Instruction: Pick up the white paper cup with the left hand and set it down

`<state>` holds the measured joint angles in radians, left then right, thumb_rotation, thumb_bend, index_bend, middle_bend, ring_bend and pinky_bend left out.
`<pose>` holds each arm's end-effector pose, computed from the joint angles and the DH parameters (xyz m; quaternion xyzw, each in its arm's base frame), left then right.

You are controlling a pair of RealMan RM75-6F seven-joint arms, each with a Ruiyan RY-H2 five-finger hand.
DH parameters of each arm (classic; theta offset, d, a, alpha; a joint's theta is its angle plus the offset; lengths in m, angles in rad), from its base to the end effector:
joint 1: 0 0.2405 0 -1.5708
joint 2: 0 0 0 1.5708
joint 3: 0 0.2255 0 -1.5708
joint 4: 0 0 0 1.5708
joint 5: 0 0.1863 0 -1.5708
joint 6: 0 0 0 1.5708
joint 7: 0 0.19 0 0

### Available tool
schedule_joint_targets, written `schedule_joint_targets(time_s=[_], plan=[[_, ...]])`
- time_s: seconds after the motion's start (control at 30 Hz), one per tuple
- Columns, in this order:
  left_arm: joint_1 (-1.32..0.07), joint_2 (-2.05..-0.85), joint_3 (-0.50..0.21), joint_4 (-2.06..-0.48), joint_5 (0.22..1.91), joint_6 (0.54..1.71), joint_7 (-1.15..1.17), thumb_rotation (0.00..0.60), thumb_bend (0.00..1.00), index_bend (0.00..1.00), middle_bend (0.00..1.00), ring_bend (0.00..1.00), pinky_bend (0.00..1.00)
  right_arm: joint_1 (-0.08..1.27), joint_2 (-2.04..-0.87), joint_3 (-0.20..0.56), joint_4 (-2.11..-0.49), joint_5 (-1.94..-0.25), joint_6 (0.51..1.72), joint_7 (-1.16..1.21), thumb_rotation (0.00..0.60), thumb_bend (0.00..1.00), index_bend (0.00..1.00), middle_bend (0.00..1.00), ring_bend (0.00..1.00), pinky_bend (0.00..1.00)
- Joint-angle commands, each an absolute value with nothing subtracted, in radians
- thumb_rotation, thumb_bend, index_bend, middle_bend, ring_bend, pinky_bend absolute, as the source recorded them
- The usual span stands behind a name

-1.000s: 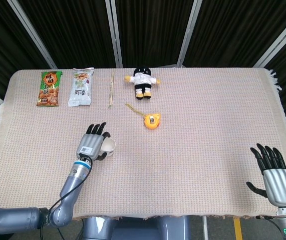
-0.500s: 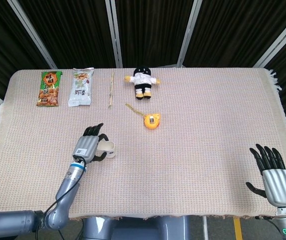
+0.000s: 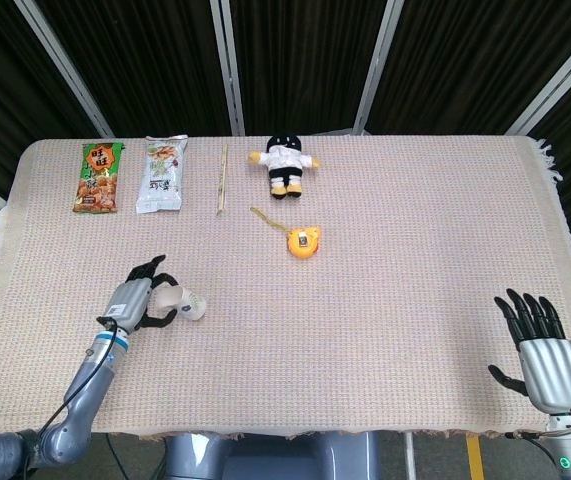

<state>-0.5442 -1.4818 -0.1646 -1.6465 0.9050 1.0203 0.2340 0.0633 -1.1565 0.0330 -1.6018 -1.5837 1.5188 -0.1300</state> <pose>-0.1892 0.3174 0.0009 -0.6128 -0.5693 -0.3472 0.4241 -0.2620 -0.2131 0.1542 0.6297 -0.3390 0.3731 0.5911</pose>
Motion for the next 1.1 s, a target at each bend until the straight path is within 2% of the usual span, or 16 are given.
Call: schedule_joint_targets(time_s=[0.03,0.17,0.4,0.53,0.67,0.8,0.93,1.1], plan=[[-0.562,-1.421,-0.136,-1.677,0.855,0.994,0.328,0.600,0.27,0.21,0.00,0.00,0.00,0.063,-1.158,0.033,-1.601,-1.585,1.520,-0.131,0.600,0.05,0.07,0.00,0.00,0.00],[-0.584,-1.394,-0.132,-1.716,0.803,0.999,0.398,0.600,0.27,0.01,0.00,0.00,0.00,0.062,-1.157,0.032,-1.601,-1.587,1.522,-0.129,0.600,0.05,0.07,0.00,0.00,0.00],[-0.627,-1.397,-0.138,-1.765,0.729,1.046,0.505,0.600,0.24,0.00,0.00,0.00,0.00,0.062,-1.157,0.032,-1.600,-1.588,1.524,-0.128,0.600,0.05,0.07,0.00,0.00,0.00],[-0.671,-1.439,-0.130,-1.769,0.670,1.117,0.640,0.600,0.24,0.06,0.00,0.00,0.00,0.062,-1.158,0.033,-1.598,-1.587,1.524,-0.127,0.600,0.05,0.07,0.00,0.00,0.00],[-0.712,-1.496,-0.123,-1.750,0.630,1.181,0.762,0.600,0.17,0.14,0.00,0.00,0.00,0.063,-1.157,0.033,-1.598,-1.586,1.522,-0.127,0.600,0.05,0.07,0.00,0.00,0.00],[-0.738,-1.539,-0.116,-1.741,0.594,1.226,0.848,0.600,0.11,0.16,0.00,0.00,0.00,0.064,-1.156,0.034,-1.597,-1.582,1.519,-0.123,0.600,0.05,0.07,0.00,0.00,0.00],[-0.749,-1.570,-0.117,-1.721,0.580,1.254,0.881,0.600,0.11,0.18,0.00,0.00,0.00,0.065,-1.156,0.033,-1.598,-1.584,1.517,-0.124,0.600,0.05,0.07,0.00,0.00,0.00],[-0.761,-1.640,-0.116,-1.646,0.605,1.284,0.901,0.600,0.11,0.25,0.00,0.00,0.00,0.064,-1.155,0.031,-1.601,-1.586,1.518,-0.126,0.600,0.05,0.06,0.00,0.00,0.00]])
